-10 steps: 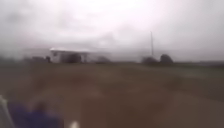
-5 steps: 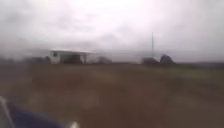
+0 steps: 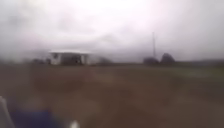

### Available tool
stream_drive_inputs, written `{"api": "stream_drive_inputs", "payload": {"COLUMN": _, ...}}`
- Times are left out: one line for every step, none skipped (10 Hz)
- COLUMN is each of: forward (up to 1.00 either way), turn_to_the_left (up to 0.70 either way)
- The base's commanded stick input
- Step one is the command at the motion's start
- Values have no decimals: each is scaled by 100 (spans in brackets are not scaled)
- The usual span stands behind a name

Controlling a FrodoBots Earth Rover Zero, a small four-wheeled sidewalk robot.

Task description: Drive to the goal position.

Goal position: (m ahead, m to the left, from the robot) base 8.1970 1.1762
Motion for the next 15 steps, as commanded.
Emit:
{"api": "stream_drive_inputs", "payload": {"forward": 70, "turn_to_the_left": 0}}
{"api": "stream_drive_inputs", "payload": {"forward": 70, "turn_to_the_left": 0}}
{"api": "stream_drive_inputs", "payload": {"forward": 70, "turn_to_the_left": 0}}
{"api": "stream_drive_inputs", "payload": {"forward": 70, "turn_to_the_left": 0}}
{"api": "stream_drive_inputs", "payload": {"forward": 70, "turn_to_the_left": -5}}
{"api": "stream_drive_inputs", "payload": {"forward": 70, "turn_to_the_left": -34}}
{"api": "stream_drive_inputs", "payload": {"forward": 70, "turn_to_the_left": -29}}
{"api": "stream_drive_inputs", "payload": {"forward": 70, "turn_to_the_left": -8}}
{"api": "stream_drive_inputs", "payload": {"forward": 70, "turn_to_the_left": 0}}
{"api": "stream_drive_inputs", "payload": {"forward": 70, "turn_to_the_left": 0}}
{"api": "stream_drive_inputs", "payload": {"forward": 70, "turn_to_the_left": 0}}
{"api": "stream_drive_inputs", "payload": {"forward": 70, "turn_to_the_left": 0}}
{"api": "stream_drive_inputs", "payload": {"forward": 70, "turn_to_the_left": 0}}
{"api": "stream_drive_inputs", "payload": {"forward": 70, "turn_to_the_left": 0}}
{"api": "stream_drive_inputs", "payload": {"forward": 70, "turn_to_the_left": 0}}
